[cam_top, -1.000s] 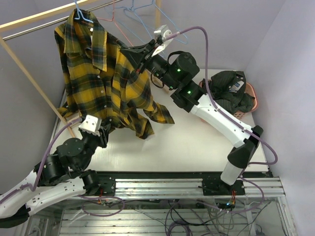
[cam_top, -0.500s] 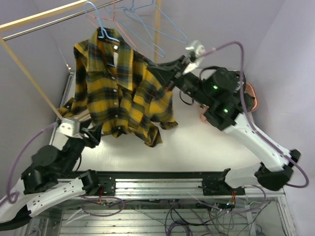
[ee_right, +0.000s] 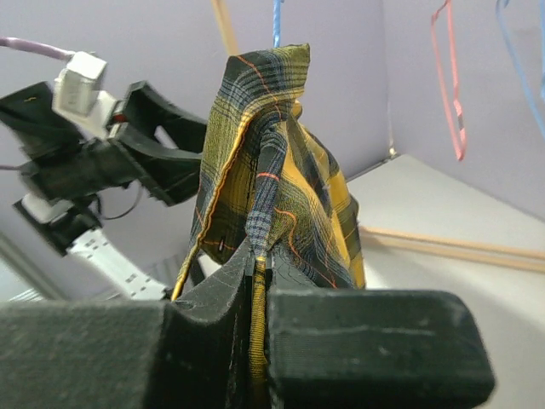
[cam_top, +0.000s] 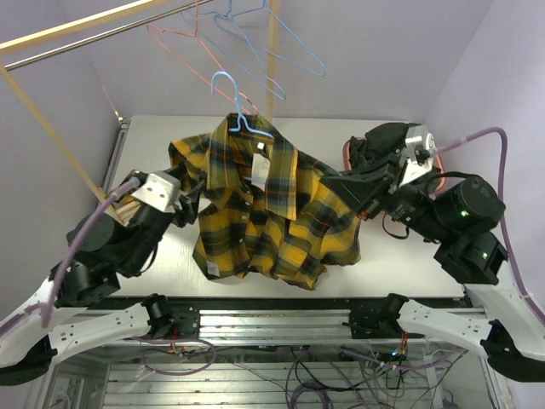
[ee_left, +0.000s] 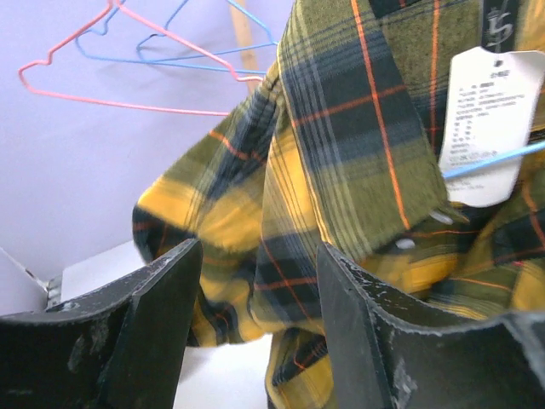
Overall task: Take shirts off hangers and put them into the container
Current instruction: Pick up the hanger from the clothesline, then remove the shirt from the hanger.
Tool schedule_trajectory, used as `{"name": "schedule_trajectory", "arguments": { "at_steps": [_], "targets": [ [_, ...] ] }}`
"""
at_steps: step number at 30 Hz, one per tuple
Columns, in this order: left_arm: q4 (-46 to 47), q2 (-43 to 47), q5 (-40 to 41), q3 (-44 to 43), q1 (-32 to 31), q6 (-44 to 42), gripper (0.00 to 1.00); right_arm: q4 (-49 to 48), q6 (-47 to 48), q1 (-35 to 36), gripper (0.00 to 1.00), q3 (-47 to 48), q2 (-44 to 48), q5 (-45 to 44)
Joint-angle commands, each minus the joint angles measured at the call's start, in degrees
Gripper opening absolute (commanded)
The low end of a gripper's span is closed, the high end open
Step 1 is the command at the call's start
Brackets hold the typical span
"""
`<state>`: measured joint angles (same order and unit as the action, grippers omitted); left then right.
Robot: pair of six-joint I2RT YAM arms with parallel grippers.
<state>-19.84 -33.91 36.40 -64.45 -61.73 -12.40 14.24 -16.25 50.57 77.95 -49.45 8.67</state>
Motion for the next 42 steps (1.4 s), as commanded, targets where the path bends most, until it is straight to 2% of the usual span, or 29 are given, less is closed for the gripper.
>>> {"name": "schedule_trajectory", "arguments": {
  "at_steps": [1, 4, 11, 25, 29, 33, 38, 42],
  "targets": [
    [9.8, 0.0, -4.5, 3.1, 0.2, -8.6, 0.69, 2.5, -7.2, -0.1, 0.00, -2.1, 5.6, 3.5],
    [12.0, -1.2, -3.9, 4.1, 0.2, -10.0, 0.72, 2.6, -9.5, -0.1, 0.00, -4.0, 8.2, 2.8],
    [11.0, -2.1, -5.6, 2.6, 0.2, -10.9, 0.74, 4.3, -10.9, -0.1, 0.00, -4.3, 10.5, 3.8],
    [12.4, -5.7, -10.0, 4.5, 0.2, -9.4, 0.71, 1.7, -12.6, -0.1, 0.00, -5.0, 11.5, 8.5],
    [13.8, -5.8, -7.2, 5.6, 0.2, -10.1, 0.50, 2.0, -12.9, -0.1, 0.00, -5.4, 11.8, 9.0],
    [17.8, -4.3, -5.9, 8.1, 0.2, -12.2, 0.08, 3.2, -12.8, -0.1, 0.00, -5.3, 11.7, 9.9],
    [18.6, -3.4, -4.3, 9.9, 0.2, -14.0, 0.07, 5.7, -12.2, -0.1, 0.00, -4.6, 10.5, 9.0],
    [13.3, -2.2, 0.4, 7.9, 0.2, -14.2, 0.07, 15.9, -7.9, -0.1, 0.00, 0.0, 5.7, 4.0]
  ]
}}
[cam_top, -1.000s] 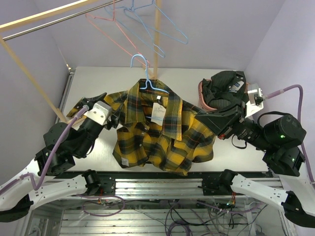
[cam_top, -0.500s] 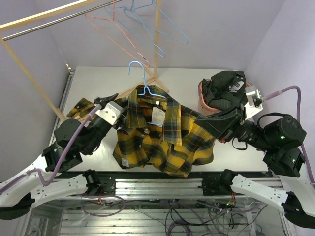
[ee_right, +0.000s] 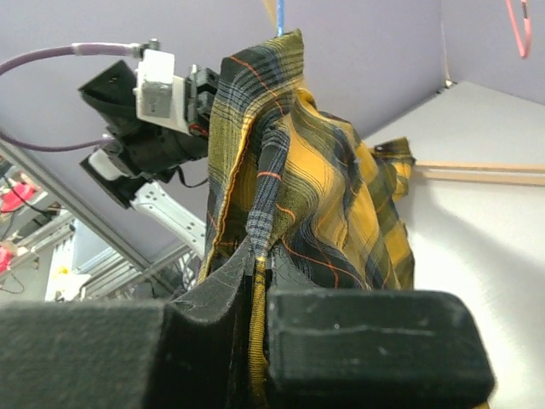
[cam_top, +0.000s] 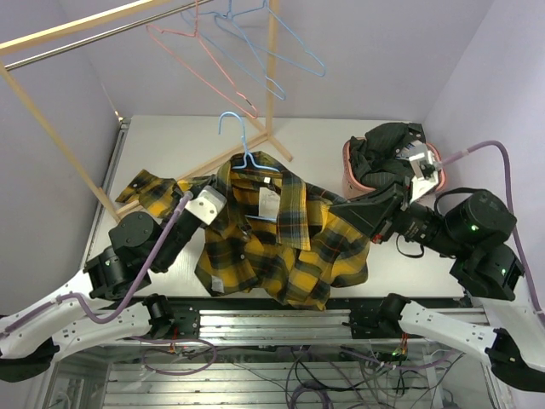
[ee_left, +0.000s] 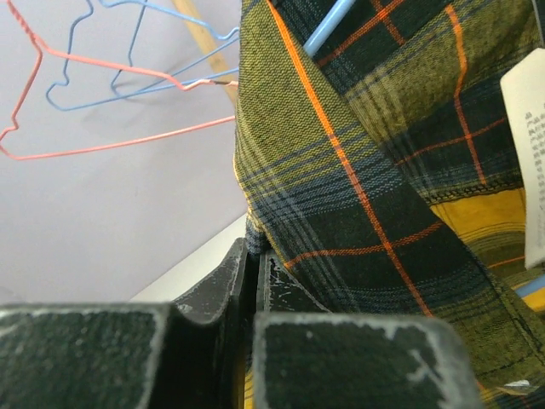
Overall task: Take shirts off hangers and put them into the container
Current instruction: Remove the shirt from the hanger.
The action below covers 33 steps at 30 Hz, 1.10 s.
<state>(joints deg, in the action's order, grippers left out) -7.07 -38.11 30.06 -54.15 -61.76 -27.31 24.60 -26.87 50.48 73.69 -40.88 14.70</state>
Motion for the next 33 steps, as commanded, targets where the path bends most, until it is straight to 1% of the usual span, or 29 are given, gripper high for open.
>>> {"name": "schedule_trajectory", "arguments": {
  "at_steps": [1, 5, 8, 9, 10, 11, 12, 13, 15, 18, 20, 22, 25, 28, 33],
  "targets": [
    [-0.1, 2.9, 7.8, -2.6, 0.2, 0.4, 0.07, 6.0, 3.1, 0.0, 0.00, 4.0, -3.5, -1.4],
    [-4.7, 5.6, 11.3, -5.4, 0.2, 0.1, 0.07, 3.4, 2.9, 0.0, 0.00, 1.2, -4.2, -0.4],
    [-10.0, 6.0, 13.2, -9.4, 0.2, 0.6, 0.07, 4.3, 3.7, 0.0, 0.00, 0.9, -5.0, -2.7],
    [-11.4, 6.0, 13.7, -10.6, 0.2, 0.4, 0.07, 4.6, 4.0, 0.0, 0.04, 0.9, -5.2, -4.4],
    [-12.2, 6.0, 14.3, -11.5, 0.3, -0.2, 0.07, 5.3, 4.3, 0.0, 0.19, 1.2, -5.2, -6.5],
    [-13.2, 5.9, 15.0, -12.3, 0.2, -0.7, 0.07, 6.3, 4.6, -0.1, 0.39, 1.7, -5.4, -9.4],
    [-14.9, 5.5, 15.4, -13.3, 0.2, -0.9, 0.07, 7.4, 5.0, 0.0, 0.62, 2.5, -5.4, -12.6],
    [-16.3, 4.9, 16.3, -14.2, 0.2, -1.1, 0.07, 8.8, 5.7, 0.0, 0.71, 3.7, -5.6, -15.9],
    [-19.1, 3.2, 18.0, -15.8, 0.2, -1.3, 0.07, 10.8, 7.4, 0.0, 0.77, 6.8, -6.1, -21.6],
    [-23.0, -0.3, 21.1, -18.1, 0.2, -0.1, 0.07, 12.3, 10.4, 0.0, 0.79, 12.5, -8.0, -25.0],
    [-26.7, -3.3, 22.4, -20.5, 0.2, 1.7, 0.07, 12.8, 11.9, 0.0, 0.77, 15.3, -9.9, -24.4],
    [-27.7, -4.8, 23.3, -22.0, 0.2, 2.8, 0.07, 12.5, 12.8, 0.0, 0.74, 15.9, -11.8, -21.5],
    [-30.8, -7.4, 25.4, -25.4, 0.2, 5.4, 0.07, 10.6, 13.9, 0.0, 0.70, 13.9, -13.9, -16.8],
    [-35.2, -10.3, 27.0, -30.2, 0.3, 7.6, 0.07, 7.3, 14.1, 0.0, 0.68, 11.2, -15.4, -13.0],
    [-37.9, -12.3, 27.5, -35.4, 0.2, 10.3, 0.07, 0.7, 12.8, 0.0, 0.68, 5.5, -17.4, -12.7]
  ]
}}
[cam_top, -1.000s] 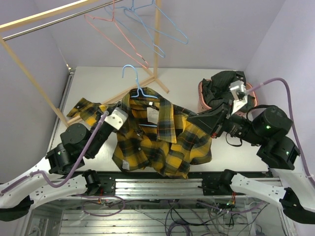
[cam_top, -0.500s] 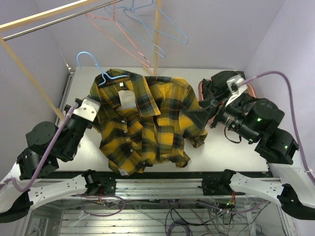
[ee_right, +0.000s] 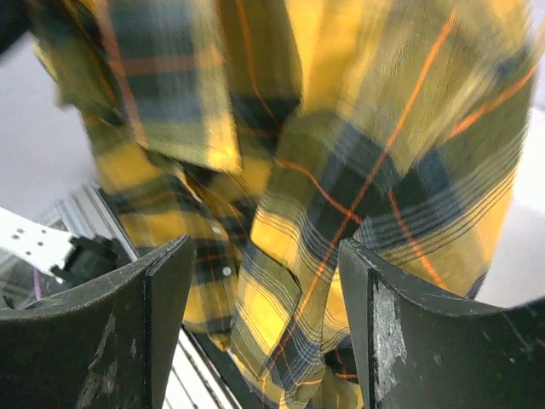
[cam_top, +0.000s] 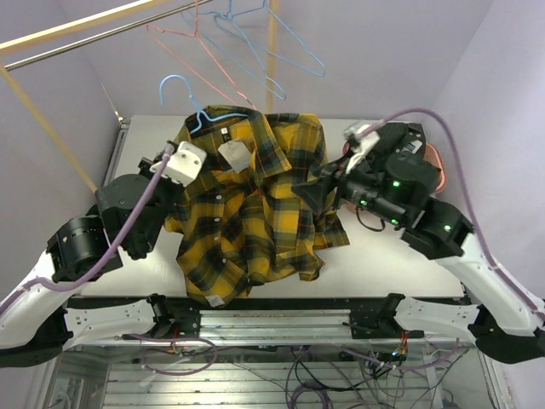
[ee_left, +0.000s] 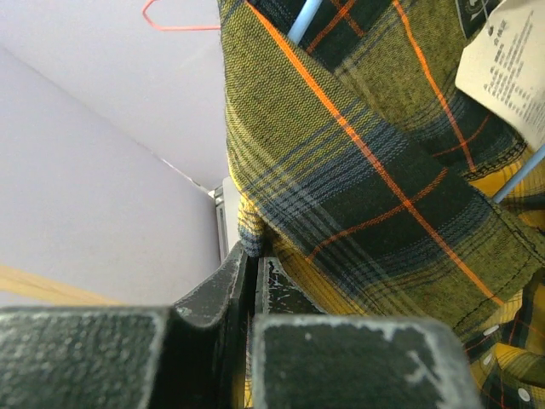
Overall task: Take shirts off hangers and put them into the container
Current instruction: Remove the shirt from the hanger.
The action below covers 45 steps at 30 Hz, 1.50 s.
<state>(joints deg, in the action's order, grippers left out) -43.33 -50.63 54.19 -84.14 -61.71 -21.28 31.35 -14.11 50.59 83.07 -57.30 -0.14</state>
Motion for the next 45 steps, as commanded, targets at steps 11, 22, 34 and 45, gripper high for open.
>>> {"name": "schedule_trajectory", "arguments": {
  "at_steps": [11, 22, 34, 45],
  "targets": [
    [-1.3, -0.6, 2.0, -5.7, 0.2, 5.3, 0.07, -38.7, -4.0, -0.1, 0.71, -21.4, -2.3, 11.9],
    [-2.1, -0.1, 0.3, -6.3, 0.2, 6.7, 0.07, -49.6, -4.2, 0.4, 0.72, -21.8, -8.9, 8.2],
    [-1.5, 0.4, -1.2, -6.2, 0.2, 7.0, 0.07, -56.3, -5.8, 2.1, 0.70, -19.6, -16.5, 8.6],
    [-1.7, 0.9, -1.7, -5.1, 0.2, 7.4, 0.07, -57.8, -6.5, 3.3, 0.40, -18.1, -18.9, 5.1]
  ]
}}
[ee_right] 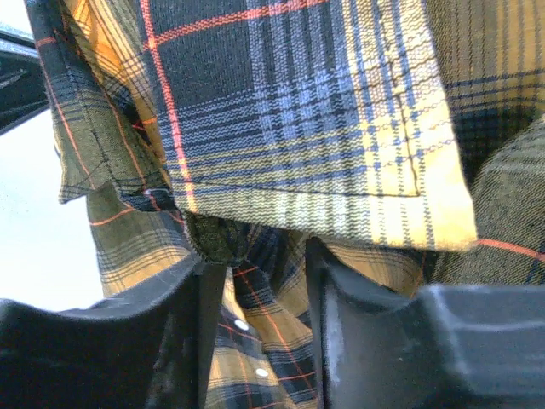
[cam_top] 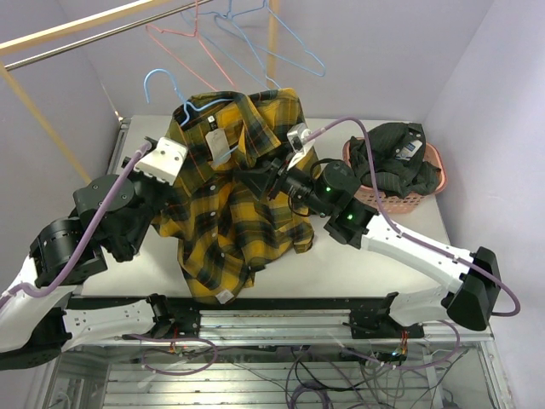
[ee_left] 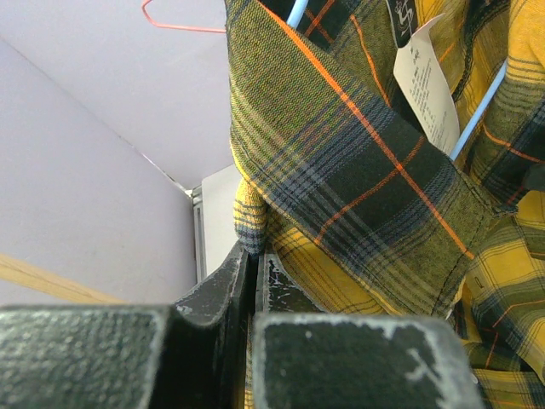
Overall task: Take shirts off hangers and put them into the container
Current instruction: Remove the shirt from the hanger.
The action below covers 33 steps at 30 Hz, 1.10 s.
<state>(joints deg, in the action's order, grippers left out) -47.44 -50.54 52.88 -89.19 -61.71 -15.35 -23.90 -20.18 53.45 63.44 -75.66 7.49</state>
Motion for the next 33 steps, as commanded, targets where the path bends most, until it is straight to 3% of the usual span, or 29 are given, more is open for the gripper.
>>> {"name": "schedule_trajectory", "arguments": {
  "at_steps": [1, 5, 18, 33],
  "targets": [
    [2.3, 0.9, -0.2, 0.0, 0.2, 1.5, 0.07, -2.5, -0.5, 0.4, 0.31, 1.5, -0.4, -2.9],
    [2.4, 1.5, -0.1, 0.8, 0.2, 1.7, 0.07, 0.6, -0.1, 0.5, 0.00, 2.0, 0.7, -4.9],
    [-1.4, 3.9, -2.4, 3.1, 0.2, 2.4, 0.07, 17.9, 7.3, 0.5, 0.00, 4.2, 12.7, -21.5],
    [-10.8, 12.4, -19.8, 7.8, 0.2, 1.7, 0.07, 33.9, 24.1, 0.5, 0.00, 22.9, 12.8, -45.1]
  ]
}}
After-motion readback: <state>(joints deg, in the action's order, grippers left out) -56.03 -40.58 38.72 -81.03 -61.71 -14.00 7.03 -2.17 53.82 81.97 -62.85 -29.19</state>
